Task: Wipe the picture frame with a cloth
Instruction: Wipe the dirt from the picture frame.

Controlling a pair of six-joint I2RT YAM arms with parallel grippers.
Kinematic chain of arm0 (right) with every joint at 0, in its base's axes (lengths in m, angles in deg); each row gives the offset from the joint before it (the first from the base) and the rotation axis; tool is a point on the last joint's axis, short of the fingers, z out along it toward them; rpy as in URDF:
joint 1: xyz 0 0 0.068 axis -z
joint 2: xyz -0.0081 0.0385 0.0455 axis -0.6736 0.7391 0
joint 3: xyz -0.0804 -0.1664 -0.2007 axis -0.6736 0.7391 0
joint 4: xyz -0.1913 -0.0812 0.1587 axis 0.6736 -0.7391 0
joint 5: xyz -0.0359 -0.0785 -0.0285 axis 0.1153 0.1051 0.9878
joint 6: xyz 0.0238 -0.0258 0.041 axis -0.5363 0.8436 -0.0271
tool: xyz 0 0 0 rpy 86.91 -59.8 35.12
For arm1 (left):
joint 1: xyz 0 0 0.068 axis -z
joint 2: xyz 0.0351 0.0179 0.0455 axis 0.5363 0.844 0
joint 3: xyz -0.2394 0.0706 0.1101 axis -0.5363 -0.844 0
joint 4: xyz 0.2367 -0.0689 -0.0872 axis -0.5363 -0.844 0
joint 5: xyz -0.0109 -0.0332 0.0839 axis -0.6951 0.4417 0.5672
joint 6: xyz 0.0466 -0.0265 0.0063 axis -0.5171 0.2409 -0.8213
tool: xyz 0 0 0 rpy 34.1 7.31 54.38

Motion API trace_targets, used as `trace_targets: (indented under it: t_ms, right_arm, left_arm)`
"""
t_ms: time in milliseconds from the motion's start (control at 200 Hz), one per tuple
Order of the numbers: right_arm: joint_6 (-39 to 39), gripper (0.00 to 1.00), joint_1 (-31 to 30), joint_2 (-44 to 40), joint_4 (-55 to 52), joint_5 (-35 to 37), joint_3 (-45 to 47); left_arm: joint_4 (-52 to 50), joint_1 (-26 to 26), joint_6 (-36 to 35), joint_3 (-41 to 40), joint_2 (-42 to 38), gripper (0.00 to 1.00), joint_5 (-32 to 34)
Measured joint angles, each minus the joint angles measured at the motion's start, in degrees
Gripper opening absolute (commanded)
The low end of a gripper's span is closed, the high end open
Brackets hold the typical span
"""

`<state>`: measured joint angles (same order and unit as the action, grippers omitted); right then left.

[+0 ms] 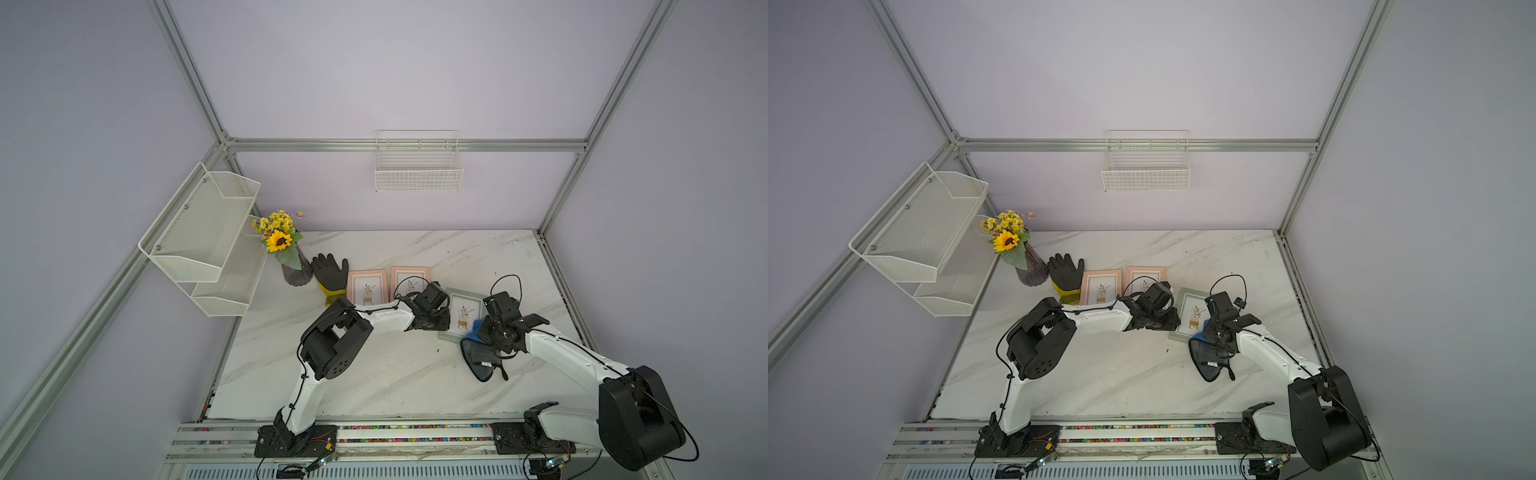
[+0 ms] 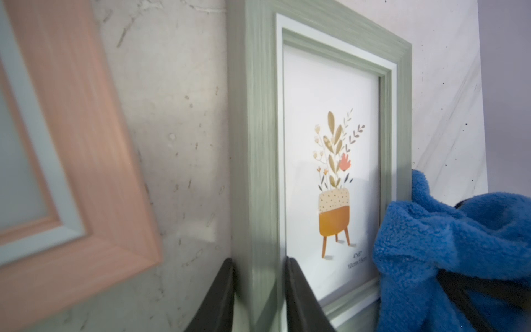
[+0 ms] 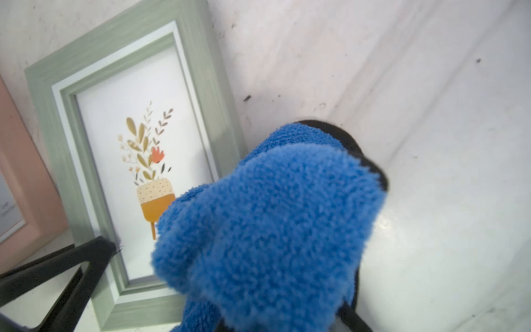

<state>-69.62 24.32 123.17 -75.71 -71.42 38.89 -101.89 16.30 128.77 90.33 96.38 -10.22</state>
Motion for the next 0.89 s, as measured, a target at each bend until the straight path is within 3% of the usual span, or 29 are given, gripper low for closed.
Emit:
trace_targets:
  t_ms: [580,895]
  right_arm:
    - [7.78,0.03,3.04,23.91,4.50,-0.28,-22.45]
    - [8.50,0.03,0.33,22.73,7.43,-3.13,-18.10]
  left_arm:
    - [-0.76,-0.72,0.00,0.44,0.00,0.28,0.24]
    - [-0.76,-0.72,0.00,0.44,0.00,0.28,0.33]
